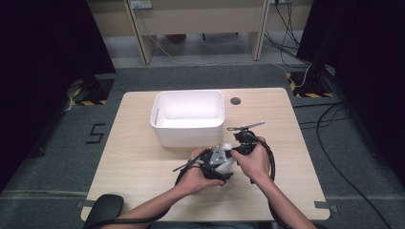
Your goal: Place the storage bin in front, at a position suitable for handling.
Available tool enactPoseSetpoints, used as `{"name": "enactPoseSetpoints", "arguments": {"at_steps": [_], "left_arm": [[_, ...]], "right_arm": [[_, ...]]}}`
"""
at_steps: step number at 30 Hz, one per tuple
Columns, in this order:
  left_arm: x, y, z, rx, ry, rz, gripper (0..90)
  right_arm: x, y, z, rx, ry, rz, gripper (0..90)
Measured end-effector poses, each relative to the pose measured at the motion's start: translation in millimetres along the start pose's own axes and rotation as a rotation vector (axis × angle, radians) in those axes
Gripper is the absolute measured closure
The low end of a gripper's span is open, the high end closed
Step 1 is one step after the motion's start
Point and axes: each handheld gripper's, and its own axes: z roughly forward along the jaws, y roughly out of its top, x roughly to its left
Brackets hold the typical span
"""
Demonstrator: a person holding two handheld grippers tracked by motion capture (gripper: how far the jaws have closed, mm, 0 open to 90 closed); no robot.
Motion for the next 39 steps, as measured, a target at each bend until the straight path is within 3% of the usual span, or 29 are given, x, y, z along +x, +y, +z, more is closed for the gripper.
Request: {"name": "enactPoseSetpoints", "arguments": {"at_steps": [2,7,11,17,22,28,30,35,39], "left_arm": [[-0.3,-2.3,0.1,0.008,0.016,0.006,20.7],[3.9,-3.3,-3.9,0.003,0.041,0.004,42.2],[5.4,-2.9,-6.4,0.004,0.048,0.029,55.3],[6.5,-3.6,-11.5,0.012,0.077,0.037,74.3],[11.2,-5.9,-17.6,0.015,0.105,0.032,78.0],[17.4,-8.7,-32.4,0.026,0.115,0.015,78.5],[18.7,-9.9,-40.1,0.019,0.123,-0.006,78.5],[24.0,-16.6,-63.1,0.020,0.153,-0.015,78.7],[32.1,-29.3,-86.9,0.021,0.191,-0.039,78.7]], "right_arm": [[1.3,0.3,1.5,0.009,0.016,0.014,80.4],[1.2,-0.9,2.6,0.010,0.040,0.034,80.3],[1.9,-0.7,2.2,0.005,0.055,0.042,80.2],[3.0,0.1,3.1,-0.001,0.072,0.029,75.7],[3.7,2.1,0.9,-0.028,0.109,0.020,63.1],[3.3,13.0,-16.8,-0.137,0.142,0.037,55.3],[2.6,18.3,-22.5,-0.176,0.135,0.038,55.0],[-3.6,36.9,-32.0,-0.261,0.076,0.046,54.8],[-5.8,53.1,-30.8,-0.293,0.043,0.047,54.7]]}}
